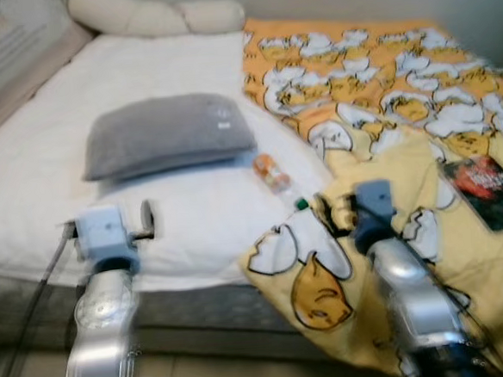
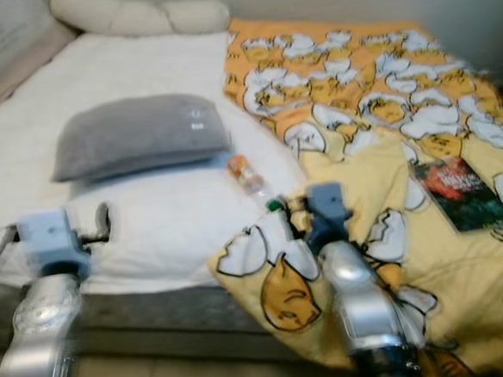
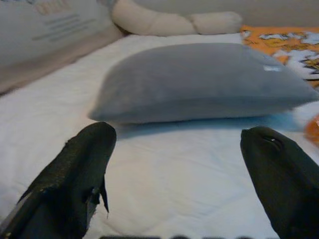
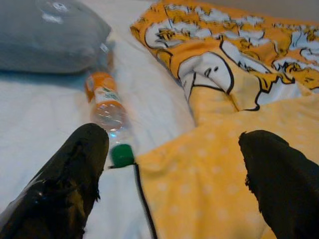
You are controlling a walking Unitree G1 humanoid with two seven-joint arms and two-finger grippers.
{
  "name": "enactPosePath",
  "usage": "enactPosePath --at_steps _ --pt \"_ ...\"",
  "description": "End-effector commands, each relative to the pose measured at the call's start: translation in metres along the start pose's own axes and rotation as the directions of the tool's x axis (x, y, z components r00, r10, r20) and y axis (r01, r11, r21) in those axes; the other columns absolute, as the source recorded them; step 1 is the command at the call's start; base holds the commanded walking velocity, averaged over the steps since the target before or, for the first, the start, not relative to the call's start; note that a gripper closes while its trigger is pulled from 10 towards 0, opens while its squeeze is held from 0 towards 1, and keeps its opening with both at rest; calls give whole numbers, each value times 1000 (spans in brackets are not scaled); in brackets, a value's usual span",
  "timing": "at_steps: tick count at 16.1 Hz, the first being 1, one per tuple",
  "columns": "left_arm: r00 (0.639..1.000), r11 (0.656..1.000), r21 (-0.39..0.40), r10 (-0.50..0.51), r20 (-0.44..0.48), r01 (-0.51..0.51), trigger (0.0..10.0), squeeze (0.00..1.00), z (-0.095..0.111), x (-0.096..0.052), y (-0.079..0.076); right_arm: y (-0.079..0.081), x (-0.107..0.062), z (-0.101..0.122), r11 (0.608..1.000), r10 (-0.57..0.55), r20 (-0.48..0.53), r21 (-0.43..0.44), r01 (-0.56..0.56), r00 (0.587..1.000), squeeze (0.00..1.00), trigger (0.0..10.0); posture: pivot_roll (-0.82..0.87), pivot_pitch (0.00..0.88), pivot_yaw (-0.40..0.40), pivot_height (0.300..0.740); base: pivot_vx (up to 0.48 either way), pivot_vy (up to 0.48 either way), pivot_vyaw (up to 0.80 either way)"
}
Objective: Clean up the room
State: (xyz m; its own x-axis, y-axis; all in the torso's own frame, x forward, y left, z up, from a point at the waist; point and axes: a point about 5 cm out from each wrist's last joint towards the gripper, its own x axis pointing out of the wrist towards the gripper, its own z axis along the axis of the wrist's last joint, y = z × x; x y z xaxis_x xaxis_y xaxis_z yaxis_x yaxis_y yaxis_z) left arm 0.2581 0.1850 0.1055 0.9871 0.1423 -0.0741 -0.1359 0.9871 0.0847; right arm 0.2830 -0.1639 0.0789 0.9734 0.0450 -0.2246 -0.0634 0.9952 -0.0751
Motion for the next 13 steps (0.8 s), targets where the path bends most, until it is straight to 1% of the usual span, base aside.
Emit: enactPosePath --at_steps 1,3,4,9,10,11,12,13 --pt "1000 999 32 28 10 -28 10000 0 3 1 11 12 3 8 999 34 30 7 -34 999 0 10000 67 0 -1 740 360 0 800" --pt "1000 999 44 19 10 -19 10000 0 4 1 13 13 3 7 1000 24 30 10 -25 999 0 10000 71 0 12 740 356 0 800" --pt "1000 999 49 15 9 -15 10000 0 4 1 14 12 3 6 999 3 25 40 -4 1000 0 10000 73 0 19 740 356 0 0" --pt "999 996 80 -32 4 32 10000 0 5 6 12 3 5 6 1000 -25 24 0 25 999 0 10000 66 0 44 740 348 0 0" --pt "999 996 82 -38 2 38 10000 0 5 6 12 1 6 6 999 -28 8 -23 28 1000 0 10000 66 0 44 740 337 0 0" --pt "998 994 88 -61 -8 61 10000 0 4 7 10 -4 8 3 999 -26 -40 -44 24 999 0 10000 65 0 40 740 0 0 0" --pt "997 993 88 -72 -12 72 10000 0 3 8 9 -6 9 2 999 -25 -59 -49 22 998 0 10000 65 0 40 740 0 0 0" --pt "987 980 120 -154 -38 158 10000 0 0 7 3 -12 12 0 999 -23 -103 -49 18 994 0 10000 65 0 40 740 0 0 0"
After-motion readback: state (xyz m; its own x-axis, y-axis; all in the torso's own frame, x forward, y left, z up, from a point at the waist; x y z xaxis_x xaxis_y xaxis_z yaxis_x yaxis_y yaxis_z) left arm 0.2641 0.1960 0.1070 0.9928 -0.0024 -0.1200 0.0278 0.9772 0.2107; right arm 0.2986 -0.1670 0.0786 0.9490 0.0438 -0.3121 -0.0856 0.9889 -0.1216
